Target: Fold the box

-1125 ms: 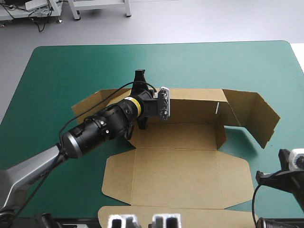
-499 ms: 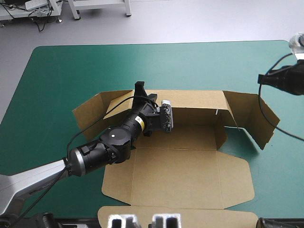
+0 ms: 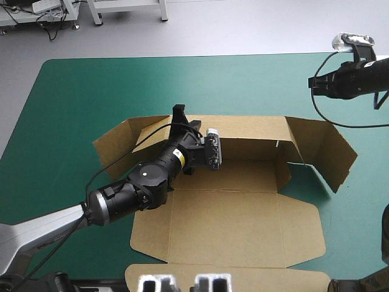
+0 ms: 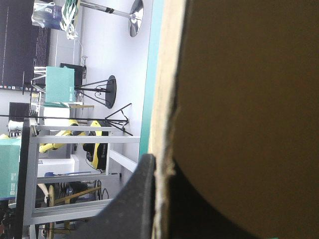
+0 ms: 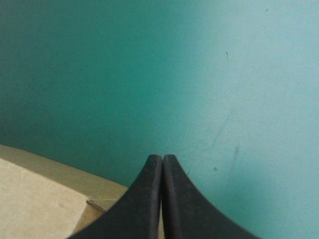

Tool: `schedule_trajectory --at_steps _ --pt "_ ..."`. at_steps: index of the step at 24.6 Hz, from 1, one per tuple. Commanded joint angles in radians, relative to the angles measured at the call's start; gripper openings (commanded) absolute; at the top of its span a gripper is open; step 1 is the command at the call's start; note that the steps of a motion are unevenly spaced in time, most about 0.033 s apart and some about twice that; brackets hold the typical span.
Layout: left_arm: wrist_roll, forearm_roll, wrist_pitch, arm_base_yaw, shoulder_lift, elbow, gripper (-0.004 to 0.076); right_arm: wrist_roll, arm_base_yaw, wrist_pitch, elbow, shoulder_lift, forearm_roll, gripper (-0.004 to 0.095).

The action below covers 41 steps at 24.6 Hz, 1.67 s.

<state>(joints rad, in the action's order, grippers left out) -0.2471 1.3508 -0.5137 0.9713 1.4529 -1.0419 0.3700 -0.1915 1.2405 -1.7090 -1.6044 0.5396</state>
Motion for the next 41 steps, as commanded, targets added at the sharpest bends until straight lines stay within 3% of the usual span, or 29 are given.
schedule_trajectory --at_steps 1,9,14,20,25,31,37,41 --pt "-0.01 0.011 -0.018 0.005 -0.034 -0.023 -0.0009 0.021 0.003 0.002 -0.035 -0.007 0.028 -0.0013" --pt "-0.042 0.011 -0.03 0.005 -0.034 -0.023 -0.0009 0.043 0.005 0.007 0.106 -0.006 -0.04 -0.0013" --pt "-0.075 0.011 -0.034 0.005 -0.034 -0.023 -0.0009 0.103 0.005 0.007 0.237 0.096 -0.042 -0.0013" --pt "-0.124 0.011 -0.035 0.005 -0.034 -0.023 -0.0009 0.176 0.005 -0.011 0.413 0.211 0.059 -0.0013" --pt "-0.126 0.007 -0.035 0.005 -0.034 -0.023 -0.0009 0.262 0.005 -0.157 0.613 0.31 0.121 -0.0013" --pt "-0.123 0.005 -0.022 0.005 -0.033 -0.007 -0.0009 0.496 0.005 -0.398 0.884 0.473 0.356 -0.0013" --pt "-0.122 0.007 -0.024 0.005 -0.025 0.005 -0.0009 0.741 0.005 -0.507 1.067 0.604 0.505 -0.0013" --pt "-0.122 0.009 -0.022 0.005 -0.017 0.005 -0.0009 0.797 0.005 -0.529 1.091 0.62 0.482 0.0007"
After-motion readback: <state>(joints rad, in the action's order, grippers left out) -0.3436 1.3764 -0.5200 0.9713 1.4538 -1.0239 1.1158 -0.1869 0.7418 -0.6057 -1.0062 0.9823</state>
